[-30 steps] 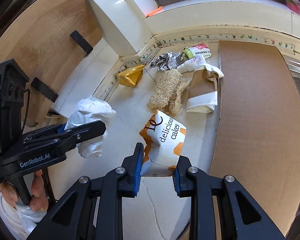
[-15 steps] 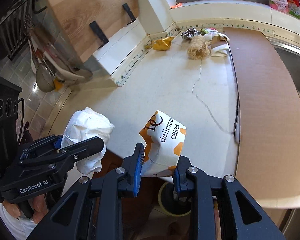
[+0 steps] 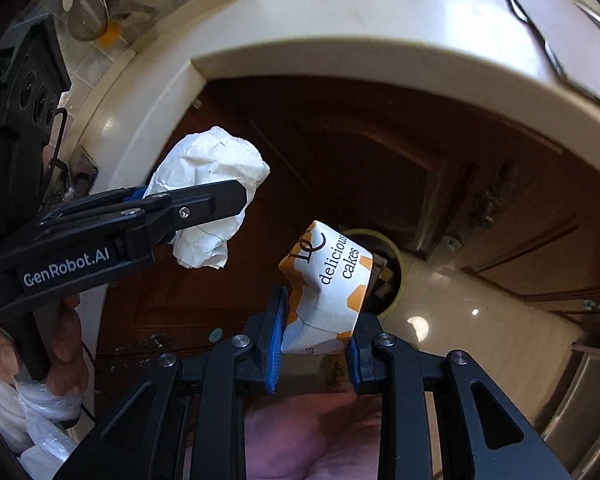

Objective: Collect trash
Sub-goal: 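Carry the paper and wrapper down over the black bin and open both tools, then raise both tools from the bin back toward the counter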

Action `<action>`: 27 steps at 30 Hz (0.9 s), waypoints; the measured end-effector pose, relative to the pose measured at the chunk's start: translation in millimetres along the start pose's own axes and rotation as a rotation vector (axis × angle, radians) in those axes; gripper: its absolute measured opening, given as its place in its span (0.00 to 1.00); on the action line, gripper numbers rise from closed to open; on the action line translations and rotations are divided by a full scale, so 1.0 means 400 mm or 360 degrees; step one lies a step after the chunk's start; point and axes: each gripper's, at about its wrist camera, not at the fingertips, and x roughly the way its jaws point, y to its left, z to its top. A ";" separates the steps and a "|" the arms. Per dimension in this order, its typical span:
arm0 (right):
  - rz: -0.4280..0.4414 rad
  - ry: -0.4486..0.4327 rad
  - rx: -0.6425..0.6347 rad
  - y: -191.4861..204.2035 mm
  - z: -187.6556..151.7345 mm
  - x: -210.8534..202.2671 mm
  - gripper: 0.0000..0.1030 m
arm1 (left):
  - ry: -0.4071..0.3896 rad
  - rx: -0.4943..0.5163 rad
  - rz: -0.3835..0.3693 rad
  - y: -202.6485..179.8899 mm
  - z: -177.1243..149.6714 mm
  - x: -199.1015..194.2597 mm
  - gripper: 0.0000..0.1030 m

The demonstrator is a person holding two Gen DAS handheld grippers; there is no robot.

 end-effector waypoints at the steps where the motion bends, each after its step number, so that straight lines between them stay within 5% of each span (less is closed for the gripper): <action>1: 0.0007 0.0022 0.0023 -0.014 -0.013 0.035 0.25 | 0.0018 -0.0011 0.0012 0.012 -0.019 0.042 0.40; 14: 0.0049 0.0230 0.0159 -0.161 -0.111 0.544 0.25 | 0.0246 -0.0121 0.0128 0.201 -0.156 0.515 0.45; 16: 0.0065 0.0238 0.0173 -0.171 -0.105 0.590 0.26 | 0.0273 -0.0133 0.0154 0.220 -0.165 0.554 0.52; 20: 0.0062 0.0216 0.0201 -0.195 -0.054 0.633 0.49 | 0.0292 -0.0145 0.0188 0.262 -0.164 0.593 0.73; 22: 0.0060 0.0191 0.0189 -0.197 -0.051 0.637 0.58 | 0.0298 -0.0158 0.0204 0.282 -0.173 0.597 0.76; 27: 0.0054 0.0203 0.0163 -0.198 -0.025 0.627 0.59 | 0.0299 -0.0176 0.0208 0.292 -0.176 0.577 0.79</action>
